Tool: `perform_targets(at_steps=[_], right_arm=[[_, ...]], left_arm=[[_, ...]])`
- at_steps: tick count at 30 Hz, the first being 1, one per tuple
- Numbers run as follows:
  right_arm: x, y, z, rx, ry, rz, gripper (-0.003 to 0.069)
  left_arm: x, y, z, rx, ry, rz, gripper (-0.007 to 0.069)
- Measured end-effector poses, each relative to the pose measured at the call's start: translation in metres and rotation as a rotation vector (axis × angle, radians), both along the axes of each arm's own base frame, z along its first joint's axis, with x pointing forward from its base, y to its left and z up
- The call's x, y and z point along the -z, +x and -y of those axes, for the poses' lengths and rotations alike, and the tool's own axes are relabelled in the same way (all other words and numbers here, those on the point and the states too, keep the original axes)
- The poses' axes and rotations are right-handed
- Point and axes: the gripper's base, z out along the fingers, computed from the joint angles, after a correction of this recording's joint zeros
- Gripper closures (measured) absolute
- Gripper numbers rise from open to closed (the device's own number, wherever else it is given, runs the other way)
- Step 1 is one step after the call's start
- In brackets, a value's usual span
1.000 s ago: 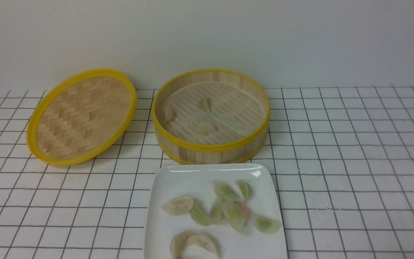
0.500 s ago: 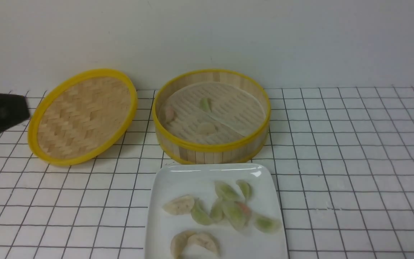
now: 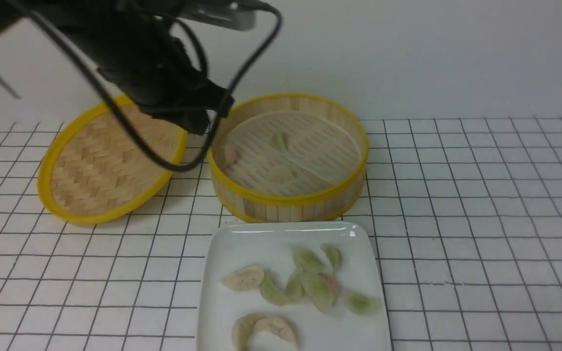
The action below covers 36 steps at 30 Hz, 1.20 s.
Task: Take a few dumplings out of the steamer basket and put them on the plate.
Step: Use the left arm to grab a dumpling from the steamer
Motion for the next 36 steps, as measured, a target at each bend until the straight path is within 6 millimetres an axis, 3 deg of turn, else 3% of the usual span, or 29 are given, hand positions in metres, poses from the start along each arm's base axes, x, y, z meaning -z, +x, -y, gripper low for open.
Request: perform_targets(at_steps=[4, 13, 18, 24, 29, 33, 36], right_arm=[[0.0, 0.0, 0.0, 0.0, 0.0, 0.0, 0.0673], [0.0, 0.0, 0.0, 0.0, 0.0, 0.0, 0.0673], [0.0, 0.0, 0.0, 0.0, 0.0, 0.0, 0.0673], [0.0, 0.0, 0.0, 0.0, 0.0, 0.0, 0.0673], [0.0, 0.0, 0.0, 0.0, 0.0, 0.0, 0.0673], [0.0, 0.0, 0.0, 0.0, 0.0, 0.0, 0.0673], [0.0, 0.0, 0.0, 0.0, 0.0, 0.0, 0.0673]], left_arm=[[0.028, 0.033, 0.026, 0.06, 0.038, -0.051, 0.0631], [0.086, 0.097, 0.053, 0.127, 0.076, -0.053, 0.0629], [0.11, 0.112, 0.06, 0.195, 0.103, -0.046, 0.0575], [0.148, 0.123, 0.065, 0.23, 0.12, -0.065, 0.0312], [0.169, 0.133, 0.07, 0.229, 0.096, -0.015, 0.0181], [0.177, 0.135, 0.072, 0.232, 0.086, -0.009, 0.0208], [0.178, 0.135, 0.072, 0.233, 0.088, -0.01, 0.0321]])
